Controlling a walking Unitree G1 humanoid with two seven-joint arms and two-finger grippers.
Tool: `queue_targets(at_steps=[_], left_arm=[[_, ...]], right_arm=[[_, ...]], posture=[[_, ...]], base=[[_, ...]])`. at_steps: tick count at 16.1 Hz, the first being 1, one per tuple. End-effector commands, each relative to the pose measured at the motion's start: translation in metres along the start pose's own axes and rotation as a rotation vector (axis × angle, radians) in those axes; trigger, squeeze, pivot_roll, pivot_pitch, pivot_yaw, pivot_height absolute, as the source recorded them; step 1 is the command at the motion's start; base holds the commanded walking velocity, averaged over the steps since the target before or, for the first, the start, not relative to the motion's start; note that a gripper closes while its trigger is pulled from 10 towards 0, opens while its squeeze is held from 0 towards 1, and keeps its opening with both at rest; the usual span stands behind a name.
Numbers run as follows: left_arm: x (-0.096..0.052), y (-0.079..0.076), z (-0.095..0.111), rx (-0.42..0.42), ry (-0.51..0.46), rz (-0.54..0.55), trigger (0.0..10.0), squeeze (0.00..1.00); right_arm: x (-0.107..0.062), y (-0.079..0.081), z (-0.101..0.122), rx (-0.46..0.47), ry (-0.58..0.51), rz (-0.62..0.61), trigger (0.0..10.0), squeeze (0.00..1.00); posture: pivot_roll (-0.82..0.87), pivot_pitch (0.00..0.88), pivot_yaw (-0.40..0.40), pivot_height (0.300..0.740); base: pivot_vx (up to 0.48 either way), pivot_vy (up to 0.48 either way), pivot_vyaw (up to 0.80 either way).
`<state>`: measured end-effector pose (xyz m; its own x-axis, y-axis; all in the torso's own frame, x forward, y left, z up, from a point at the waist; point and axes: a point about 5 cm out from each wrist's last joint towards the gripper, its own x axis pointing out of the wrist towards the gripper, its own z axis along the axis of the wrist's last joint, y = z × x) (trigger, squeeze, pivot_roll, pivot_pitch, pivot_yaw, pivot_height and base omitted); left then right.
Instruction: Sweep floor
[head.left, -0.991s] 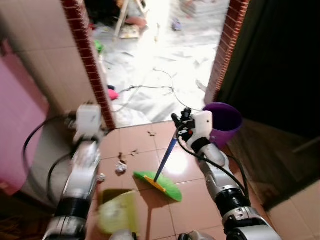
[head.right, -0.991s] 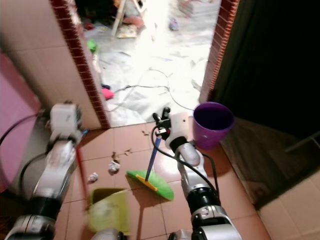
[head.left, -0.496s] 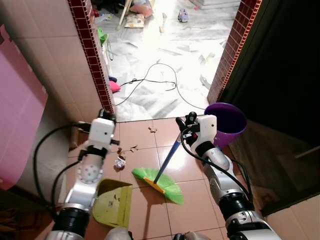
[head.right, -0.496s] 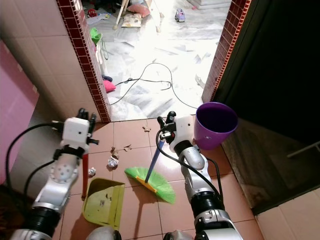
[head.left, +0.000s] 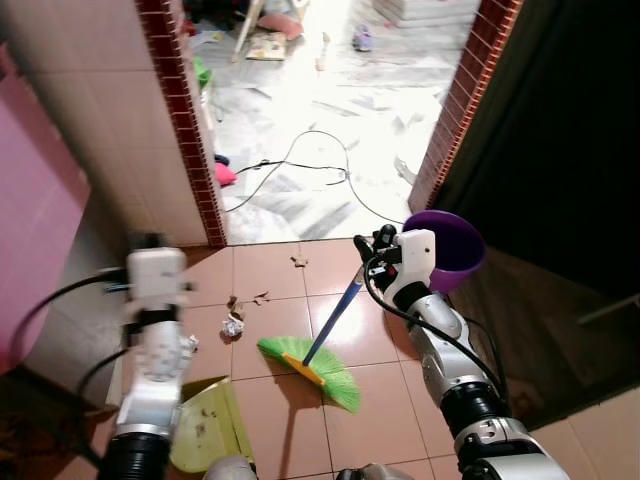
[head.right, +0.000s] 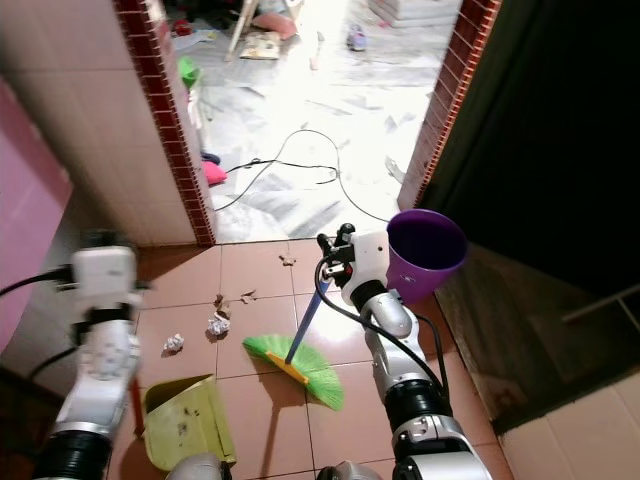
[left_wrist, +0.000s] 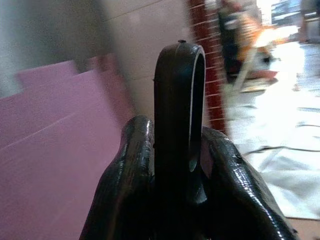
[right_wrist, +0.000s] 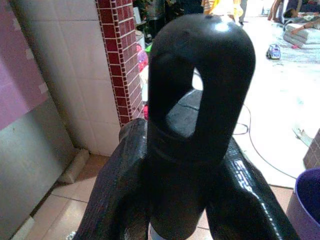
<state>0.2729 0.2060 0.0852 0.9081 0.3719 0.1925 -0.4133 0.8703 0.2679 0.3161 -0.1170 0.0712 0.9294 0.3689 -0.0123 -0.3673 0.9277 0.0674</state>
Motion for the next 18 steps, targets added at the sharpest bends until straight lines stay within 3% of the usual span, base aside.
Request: queue_targets(at_steps=[1,4,5,8,12,18], left_arm=[[0.006,0.001,0.011,0.006,-0.040,0.021,10.0,0.00],[0.017,-0.007,0.030,-0.042,-0.078,0.041,10.0,0.00],[0.018,-0.010,0.033,-0.057,-0.085,0.034,10.0,0.00],[0.023,-0.031,0.046,-0.112,-0.102,-0.002,10.0,0.00],[0.030,-0.045,0.060,-0.150,-0.128,-0.009,10.0,0.00],[0.018,-0.050,0.043,-0.157,-0.053,-0.045,10.0,0.00]], right_arm=[[-0.002,-0.011,-0.002,-0.059,0.039,-0.031,10.0,0.00],[-0.010,-0.049,0.012,-0.160,0.007,-0.229,10.0,0.00],[-0.012,-0.052,0.012,-0.159,0.005,-0.242,10.0,0.00],[-0.018,-0.045,0.000,-0.128,0.032,-0.229,10.0,0.00],[-0.023,-0.042,-0.004,-0.127,0.032,-0.241,10.0,0.00],[-0.020,-0.045,0.003,-0.135,0.013,-0.265,10.0,0.00]], posture=[[0.04,0.000,-0.077,0.740],[0.00,0.000,-0.050,0.740],[0.00,0.000,-0.048,0.740],[0.00,0.000,-0.041,0.740],[-0.03,0.000,-0.026,0.740],[-0.04,0.000,-0.018,0.740]], base=[[0.000,0.000,0.00],[0.000,0.000,0.00],[0.000,0.000,0.00],[0.000,0.000,0.00],[0.000,0.000,0.00],[0.000,0.000,0.00]])
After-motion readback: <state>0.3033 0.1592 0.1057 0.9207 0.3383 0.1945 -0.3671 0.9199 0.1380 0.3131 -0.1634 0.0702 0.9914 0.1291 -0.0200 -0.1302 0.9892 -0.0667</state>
